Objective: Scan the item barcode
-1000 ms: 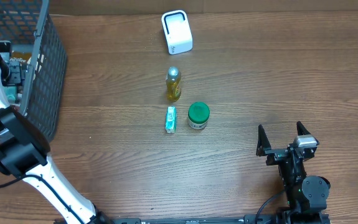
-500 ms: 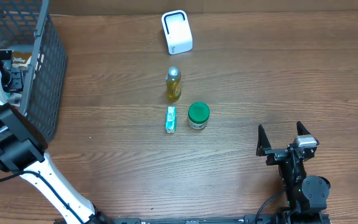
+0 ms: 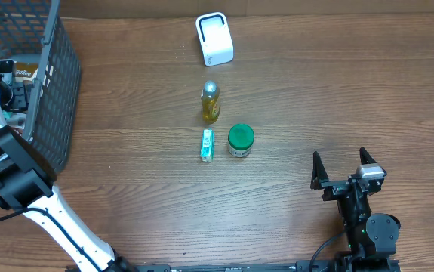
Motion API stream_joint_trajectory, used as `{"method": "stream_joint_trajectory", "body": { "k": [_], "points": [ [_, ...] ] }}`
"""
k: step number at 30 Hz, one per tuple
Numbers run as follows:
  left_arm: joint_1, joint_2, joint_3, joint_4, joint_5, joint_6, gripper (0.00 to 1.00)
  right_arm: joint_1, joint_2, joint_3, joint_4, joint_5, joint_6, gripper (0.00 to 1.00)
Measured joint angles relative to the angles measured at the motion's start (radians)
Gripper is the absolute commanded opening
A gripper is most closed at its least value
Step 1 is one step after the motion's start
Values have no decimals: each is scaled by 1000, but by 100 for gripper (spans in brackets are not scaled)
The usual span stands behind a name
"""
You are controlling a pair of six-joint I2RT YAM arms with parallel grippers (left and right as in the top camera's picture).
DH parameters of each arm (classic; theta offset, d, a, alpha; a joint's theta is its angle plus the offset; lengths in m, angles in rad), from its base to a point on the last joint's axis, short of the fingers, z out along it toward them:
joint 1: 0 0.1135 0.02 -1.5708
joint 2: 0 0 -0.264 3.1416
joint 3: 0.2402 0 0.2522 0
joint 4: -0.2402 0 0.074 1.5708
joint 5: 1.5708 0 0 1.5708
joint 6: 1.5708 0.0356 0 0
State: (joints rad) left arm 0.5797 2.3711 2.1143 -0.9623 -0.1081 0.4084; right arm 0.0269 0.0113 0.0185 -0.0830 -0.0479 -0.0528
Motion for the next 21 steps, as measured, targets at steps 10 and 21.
{"method": "stream_joint_trajectory", "body": {
  "k": [10, 21],
  "points": [
    [-18, 0, 34, -12, -8, -1, 100, 0, 0, 0, 0, 0, 0, 100],
    [-38, 0, 73, -27, -60, 0, 100, 0, 0, 0, 0, 0, 0, 100]
  ]
}}
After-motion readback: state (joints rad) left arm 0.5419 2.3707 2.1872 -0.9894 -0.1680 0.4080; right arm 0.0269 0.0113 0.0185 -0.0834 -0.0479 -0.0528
